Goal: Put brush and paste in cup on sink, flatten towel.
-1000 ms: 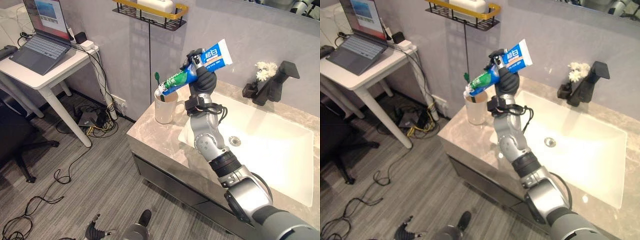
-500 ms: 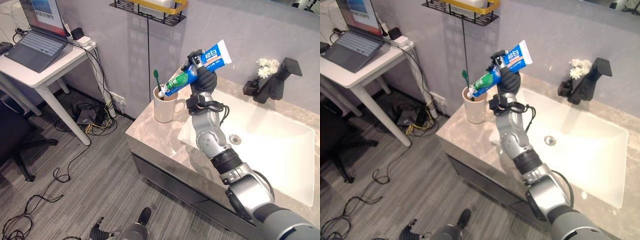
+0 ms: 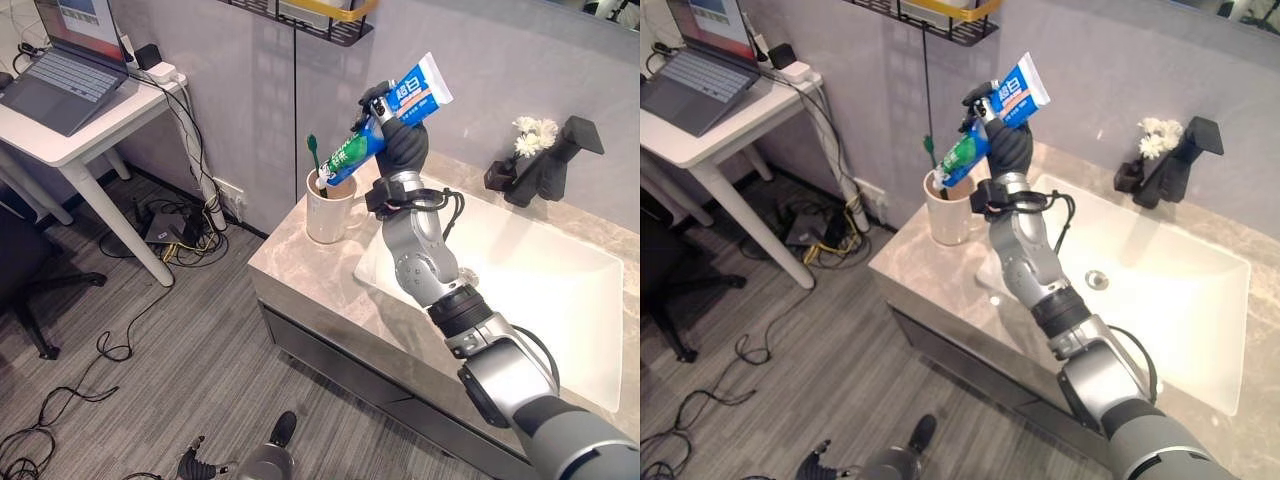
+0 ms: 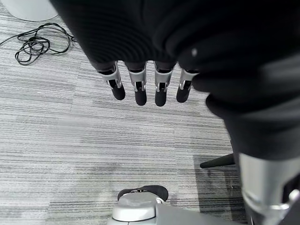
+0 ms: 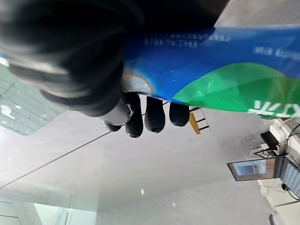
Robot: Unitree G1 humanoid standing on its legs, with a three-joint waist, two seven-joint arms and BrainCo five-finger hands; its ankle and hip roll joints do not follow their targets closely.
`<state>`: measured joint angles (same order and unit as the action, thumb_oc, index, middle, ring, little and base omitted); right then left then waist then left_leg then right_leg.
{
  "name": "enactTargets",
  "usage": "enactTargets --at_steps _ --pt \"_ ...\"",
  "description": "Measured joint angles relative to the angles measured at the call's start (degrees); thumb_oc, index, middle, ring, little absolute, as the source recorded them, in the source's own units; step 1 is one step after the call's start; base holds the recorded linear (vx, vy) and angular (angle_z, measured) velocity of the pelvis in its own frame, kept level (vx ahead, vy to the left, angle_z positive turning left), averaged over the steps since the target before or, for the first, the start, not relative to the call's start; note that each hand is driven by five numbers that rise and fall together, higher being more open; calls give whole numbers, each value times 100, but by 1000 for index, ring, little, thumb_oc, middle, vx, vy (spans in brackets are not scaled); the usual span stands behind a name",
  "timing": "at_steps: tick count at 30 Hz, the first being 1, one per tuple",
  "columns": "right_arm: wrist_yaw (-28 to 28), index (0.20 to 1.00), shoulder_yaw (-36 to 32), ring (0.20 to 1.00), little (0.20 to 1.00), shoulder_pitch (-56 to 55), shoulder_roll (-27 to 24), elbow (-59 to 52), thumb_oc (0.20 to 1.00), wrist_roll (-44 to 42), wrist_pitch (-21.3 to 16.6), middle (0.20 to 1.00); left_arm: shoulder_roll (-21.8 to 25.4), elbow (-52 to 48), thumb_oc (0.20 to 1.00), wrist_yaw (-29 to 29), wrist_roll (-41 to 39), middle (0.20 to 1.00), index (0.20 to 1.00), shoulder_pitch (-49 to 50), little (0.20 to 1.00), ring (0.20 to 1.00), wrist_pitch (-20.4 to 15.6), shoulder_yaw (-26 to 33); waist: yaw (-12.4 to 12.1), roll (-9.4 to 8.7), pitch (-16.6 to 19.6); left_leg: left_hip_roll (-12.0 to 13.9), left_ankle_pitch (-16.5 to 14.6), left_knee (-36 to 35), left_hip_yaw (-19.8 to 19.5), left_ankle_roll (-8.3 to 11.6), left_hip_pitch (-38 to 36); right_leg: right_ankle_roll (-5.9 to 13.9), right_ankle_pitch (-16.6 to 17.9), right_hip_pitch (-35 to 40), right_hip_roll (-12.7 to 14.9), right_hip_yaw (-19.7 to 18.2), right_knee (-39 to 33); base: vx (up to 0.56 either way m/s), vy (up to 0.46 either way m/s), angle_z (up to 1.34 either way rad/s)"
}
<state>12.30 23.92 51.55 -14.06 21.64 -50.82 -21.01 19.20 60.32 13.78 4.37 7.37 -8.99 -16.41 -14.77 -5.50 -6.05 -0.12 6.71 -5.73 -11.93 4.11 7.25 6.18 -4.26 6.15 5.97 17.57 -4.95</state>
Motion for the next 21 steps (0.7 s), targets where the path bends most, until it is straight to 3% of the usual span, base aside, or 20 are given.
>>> enactTargets --at_steps 21 --pt "-48 1000 256 1000 1000 335 -118 6 1000 218 102 1000 -154 155 1000 106 -213 1000 1000 -69 1000 1000 44 7 154 -87 1 26 0 0 134 -1 -36 7 30 -17 3 -127 0 -3 2 -2"
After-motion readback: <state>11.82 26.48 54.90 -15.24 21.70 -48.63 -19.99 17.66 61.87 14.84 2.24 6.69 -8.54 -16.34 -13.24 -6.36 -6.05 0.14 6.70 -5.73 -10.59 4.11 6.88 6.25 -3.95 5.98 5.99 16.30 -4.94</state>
